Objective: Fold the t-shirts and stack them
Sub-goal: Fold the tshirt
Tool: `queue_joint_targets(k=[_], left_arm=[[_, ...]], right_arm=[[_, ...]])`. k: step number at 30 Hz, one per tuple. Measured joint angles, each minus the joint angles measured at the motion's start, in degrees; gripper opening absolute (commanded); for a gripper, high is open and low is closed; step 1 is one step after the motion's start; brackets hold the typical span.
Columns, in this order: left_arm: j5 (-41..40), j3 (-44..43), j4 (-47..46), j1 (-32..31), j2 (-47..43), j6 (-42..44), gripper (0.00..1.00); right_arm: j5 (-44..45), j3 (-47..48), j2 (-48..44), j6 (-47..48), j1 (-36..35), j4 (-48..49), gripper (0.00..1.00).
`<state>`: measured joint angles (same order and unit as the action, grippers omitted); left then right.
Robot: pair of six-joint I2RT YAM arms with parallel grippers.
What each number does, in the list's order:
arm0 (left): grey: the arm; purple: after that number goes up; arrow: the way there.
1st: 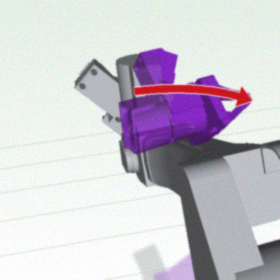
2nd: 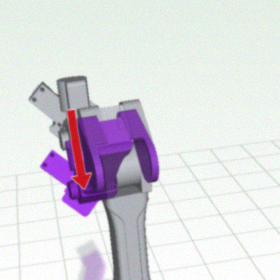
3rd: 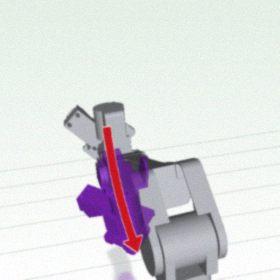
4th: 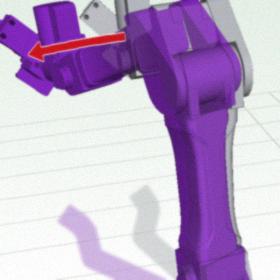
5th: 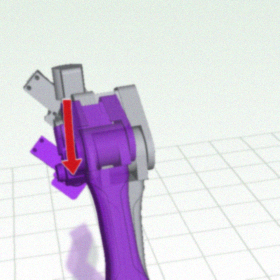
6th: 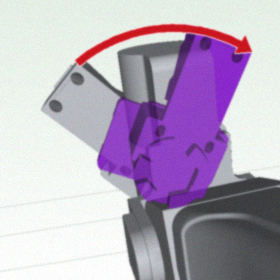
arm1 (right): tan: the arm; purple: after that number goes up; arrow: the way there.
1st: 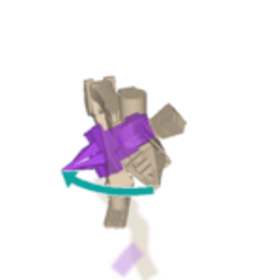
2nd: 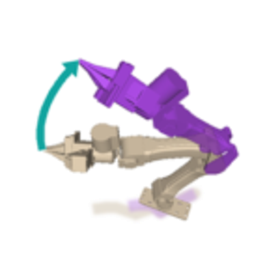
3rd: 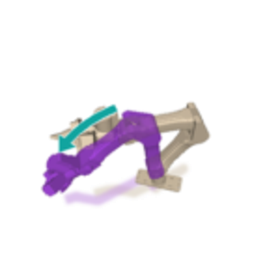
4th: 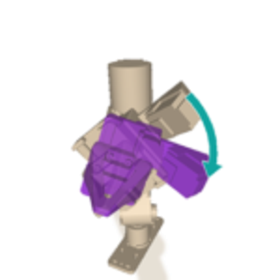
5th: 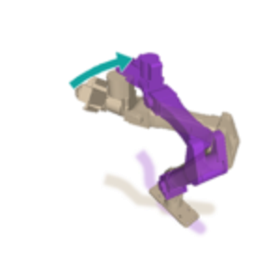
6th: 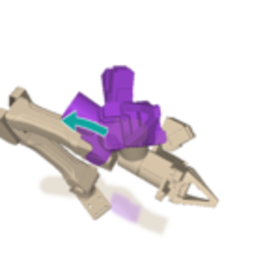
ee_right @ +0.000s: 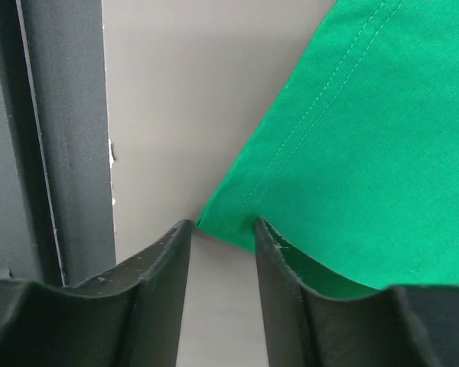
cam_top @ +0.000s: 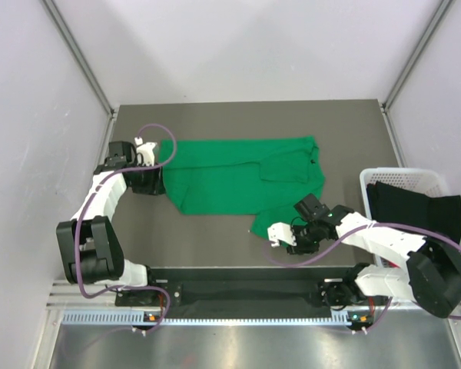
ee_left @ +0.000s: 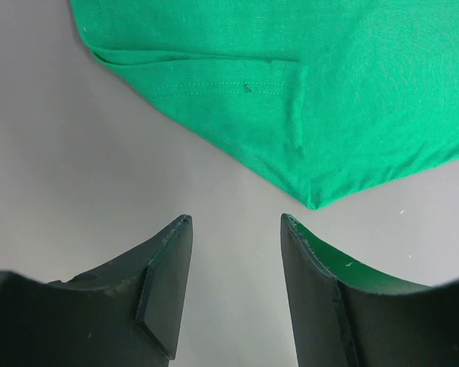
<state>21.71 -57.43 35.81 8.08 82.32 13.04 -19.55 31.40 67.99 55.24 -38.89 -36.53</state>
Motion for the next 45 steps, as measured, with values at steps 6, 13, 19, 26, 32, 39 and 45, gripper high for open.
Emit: queue_joint_targets(k=[6,13,19,26,32,39,45], left_arm=[[1.11,-2.19,0.79,-0.02,1.64,0.33,0.59],[2.34,-5.77,3.93,-7.26,7.48,4.83,0.61],[-1.05,-8.55,4.5,-12.66,14.95,4.9,0.58],[-5.22,-15.65,3.45,-12.44,20.39,3.3,0.54],[-6.38,-18.62,3.23,-14.23,24.24,2.75,0.5],[-7.74,-19.89,3.56,-16.17,27.76,2.54,0.5],[-9.07,-20.94,3.72,-16.22,29.03,1.88,0.34]], right_arm=[[0.22,0.31,0.68,-0.44,-0.11,0.92,0.01],[1.31,0.13,0.35,-2.78,-0.39,1.64,0.01],[1.84,0.13,0.37,-4.52,-0.46,2.05,0.01],[2.14,0.11,0.42,-5.66,-0.48,2.38,0.02],[2.23,0.11,0.66,-6.05,-0.48,2.64,0.02],[2.32,0.11,0.7,-6.45,-0.48,2.73,0.02],[2.34,0.11,0.72,-6.62,-0.48,2.8,0.02]])
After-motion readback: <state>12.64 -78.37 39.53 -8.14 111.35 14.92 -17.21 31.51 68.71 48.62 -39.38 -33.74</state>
